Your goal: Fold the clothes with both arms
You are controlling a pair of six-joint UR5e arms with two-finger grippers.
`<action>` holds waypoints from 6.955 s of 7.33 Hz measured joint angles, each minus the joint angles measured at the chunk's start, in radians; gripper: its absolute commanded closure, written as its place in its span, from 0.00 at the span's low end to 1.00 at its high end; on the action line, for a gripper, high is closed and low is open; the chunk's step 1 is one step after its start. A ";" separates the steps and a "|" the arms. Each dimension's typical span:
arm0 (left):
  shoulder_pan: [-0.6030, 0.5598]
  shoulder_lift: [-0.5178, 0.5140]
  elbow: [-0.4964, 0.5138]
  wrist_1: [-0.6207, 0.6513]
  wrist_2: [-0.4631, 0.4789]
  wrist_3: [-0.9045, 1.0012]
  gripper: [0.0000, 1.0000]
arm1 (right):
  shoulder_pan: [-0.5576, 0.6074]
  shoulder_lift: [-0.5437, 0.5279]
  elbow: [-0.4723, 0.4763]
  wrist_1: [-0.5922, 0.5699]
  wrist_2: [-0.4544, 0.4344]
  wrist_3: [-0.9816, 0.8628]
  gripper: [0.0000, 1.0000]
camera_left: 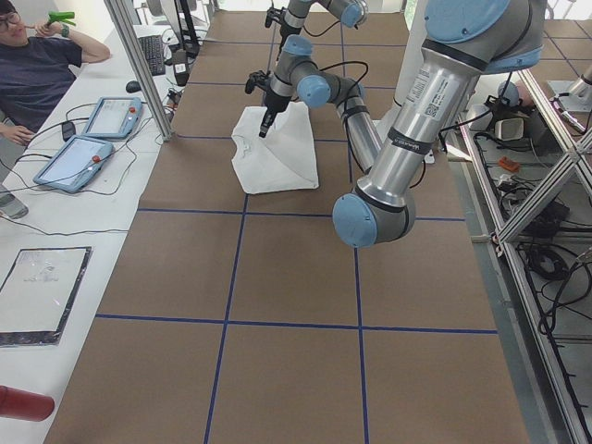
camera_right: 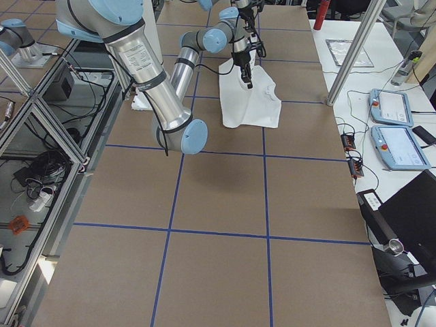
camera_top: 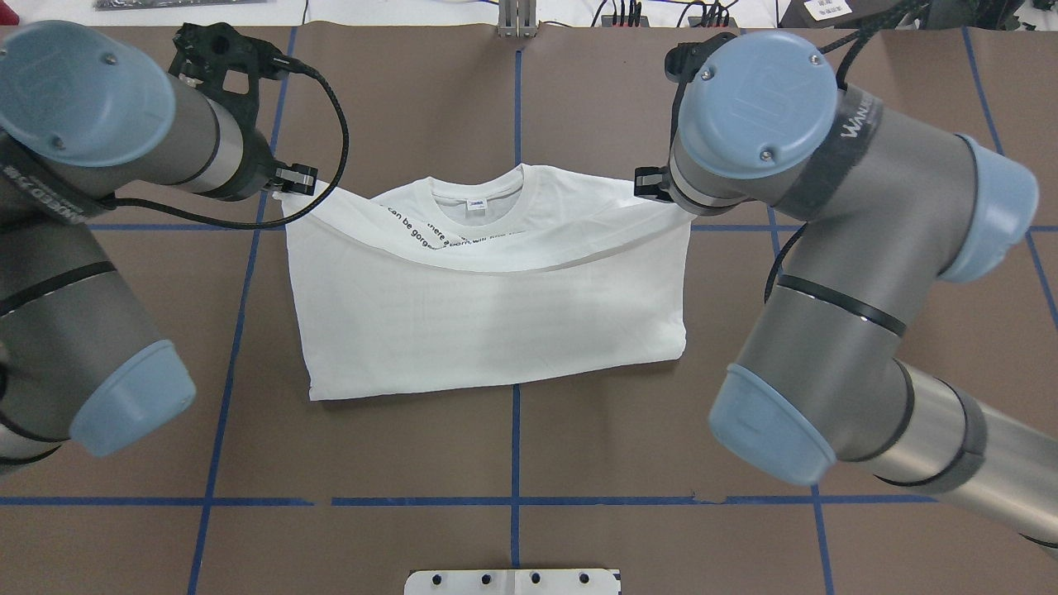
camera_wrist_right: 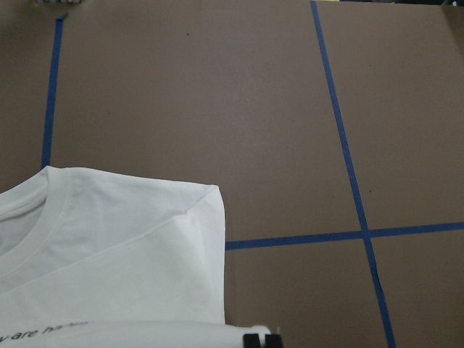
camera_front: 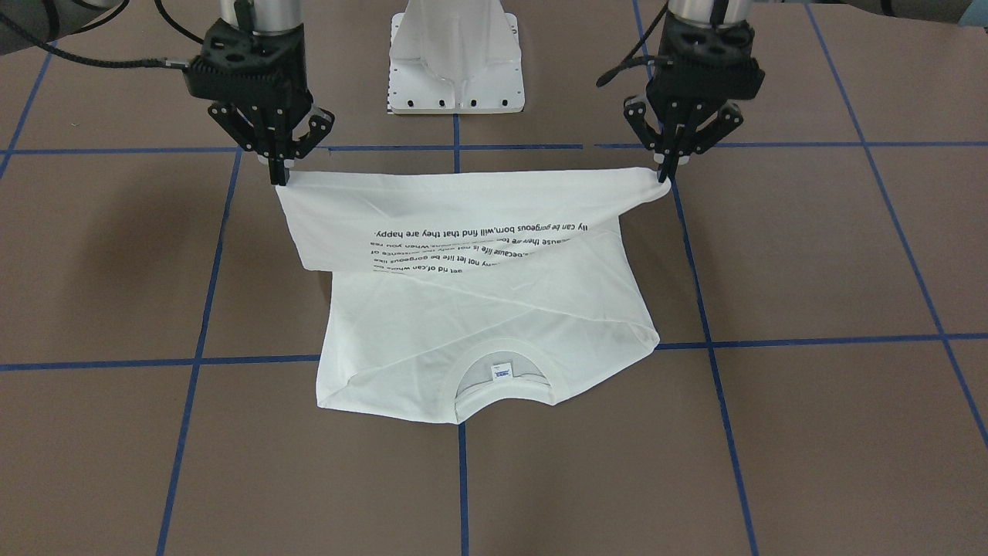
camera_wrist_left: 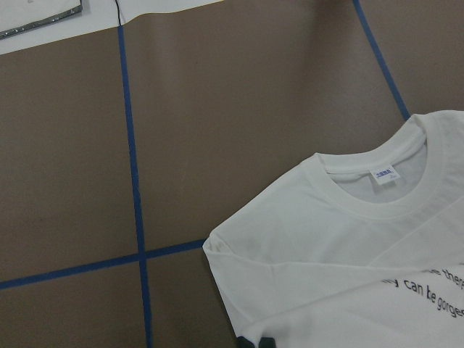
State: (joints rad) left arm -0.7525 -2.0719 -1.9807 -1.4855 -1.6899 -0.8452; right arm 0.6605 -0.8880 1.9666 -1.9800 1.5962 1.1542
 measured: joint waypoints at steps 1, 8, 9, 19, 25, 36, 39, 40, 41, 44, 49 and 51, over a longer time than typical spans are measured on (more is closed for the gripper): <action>0.000 -0.003 0.096 -0.094 0.010 0.001 1.00 | 0.011 0.016 -0.094 0.074 -0.002 -0.007 1.00; -0.013 -0.011 0.330 -0.414 -0.018 0.065 0.00 | 0.096 0.062 -0.411 0.310 0.054 -0.070 0.00; -0.020 0.020 0.274 -0.419 -0.070 0.083 0.00 | 0.121 0.065 -0.404 0.310 0.107 -0.116 0.00; 0.375 0.330 0.080 -0.567 0.054 -0.410 0.08 | 0.125 0.021 -0.336 0.364 0.152 -0.171 0.00; 0.381 0.334 0.089 -0.562 0.057 -0.413 1.00 | 0.122 0.014 -0.322 0.363 0.151 -0.167 0.00; -0.107 -0.028 0.648 -0.580 0.056 0.129 1.00 | 0.093 0.014 -0.303 0.366 0.147 -0.153 0.00; -0.157 -0.295 1.056 -0.770 0.067 0.171 0.00 | 0.056 0.022 -0.289 0.367 0.142 -0.088 0.00; -0.175 -0.286 1.036 -0.806 0.021 0.206 0.00 | 0.030 0.035 -0.289 0.368 0.137 -0.015 0.00; -0.194 -0.229 0.947 -0.817 -0.063 0.227 0.00 | -0.010 0.054 -0.296 0.375 0.114 0.091 0.02; -0.217 -0.063 0.719 -0.823 -0.182 0.226 0.00 | -0.136 0.152 -0.470 0.493 -0.027 0.384 0.25; -0.214 -0.027 0.679 -0.825 -0.186 0.180 0.00 | -0.180 0.198 -0.658 0.568 -0.106 0.441 0.49; -0.214 -0.026 0.678 -0.825 -0.186 0.180 0.00 | -0.184 0.199 -0.678 0.569 -0.122 0.411 0.62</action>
State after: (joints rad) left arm -0.9665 -2.0974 -1.3023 -2.3102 -1.8761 -0.6651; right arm 0.4765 -0.6891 1.2886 -1.4114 1.4747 1.5647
